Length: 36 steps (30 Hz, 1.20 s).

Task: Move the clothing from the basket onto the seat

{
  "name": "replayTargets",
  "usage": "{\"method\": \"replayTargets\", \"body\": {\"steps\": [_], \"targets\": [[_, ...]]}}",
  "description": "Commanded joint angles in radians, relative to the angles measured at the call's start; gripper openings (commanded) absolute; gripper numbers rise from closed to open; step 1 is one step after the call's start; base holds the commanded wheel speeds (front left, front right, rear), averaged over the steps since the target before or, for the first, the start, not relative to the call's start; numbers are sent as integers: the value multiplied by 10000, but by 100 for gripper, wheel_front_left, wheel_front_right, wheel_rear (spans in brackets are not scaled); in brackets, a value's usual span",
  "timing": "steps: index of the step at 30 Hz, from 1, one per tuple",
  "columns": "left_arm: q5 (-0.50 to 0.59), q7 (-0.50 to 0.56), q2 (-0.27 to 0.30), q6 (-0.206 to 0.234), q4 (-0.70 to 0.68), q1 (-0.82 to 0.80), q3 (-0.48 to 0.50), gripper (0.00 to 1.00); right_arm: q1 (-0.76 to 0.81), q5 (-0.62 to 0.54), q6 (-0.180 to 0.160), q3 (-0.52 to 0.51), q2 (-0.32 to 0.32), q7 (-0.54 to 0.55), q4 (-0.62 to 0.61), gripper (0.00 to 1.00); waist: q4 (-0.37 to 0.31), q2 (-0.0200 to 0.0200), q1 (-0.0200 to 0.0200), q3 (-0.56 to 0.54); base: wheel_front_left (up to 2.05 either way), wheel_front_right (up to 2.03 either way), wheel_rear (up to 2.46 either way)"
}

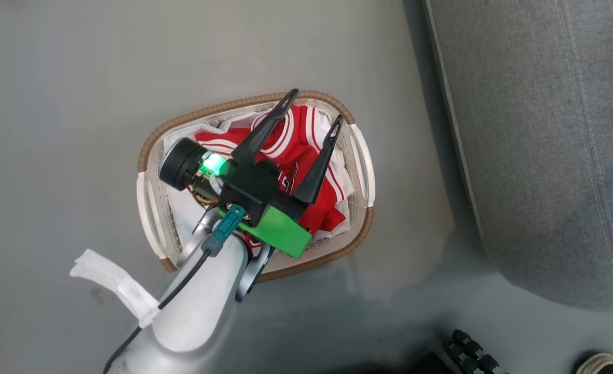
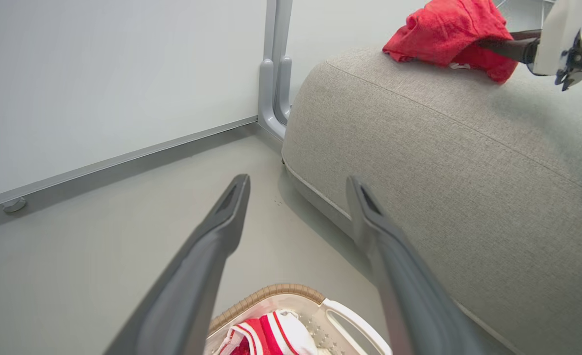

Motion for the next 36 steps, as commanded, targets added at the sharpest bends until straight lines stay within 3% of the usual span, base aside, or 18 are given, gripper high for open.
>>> {"method": "replayTargets", "body": {"steps": [1,11,20,27,36], "targets": [[-44,-6,2,2,59,181,97,100,491,57,-14,-199,69,-20,4,100,-116,0,-2,-361,0,0,0],[120,-6,11,84,228,1112,995,100,3146,521,-14,-496,859,-22,-962,100,-208,0,-2,-1882,0,0,0],[-290,-6,9,581,183,2689,2324,100,5322,1520,-14,1200,1578,-22,-3125,100,236,0,-2,-3535,0,0,0],[-242,-6,11,819,213,3344,3645,100,6004,2086,-12,2917,1898,-22,-4631,100,708,0,-2,-4091,0,0,0],[-267,-6,9,915,313,3917,4761,100,6520,2524,-14,4175,2197,-22,-5396,100,1436,0,-2,-4853,0,0,0]]}}
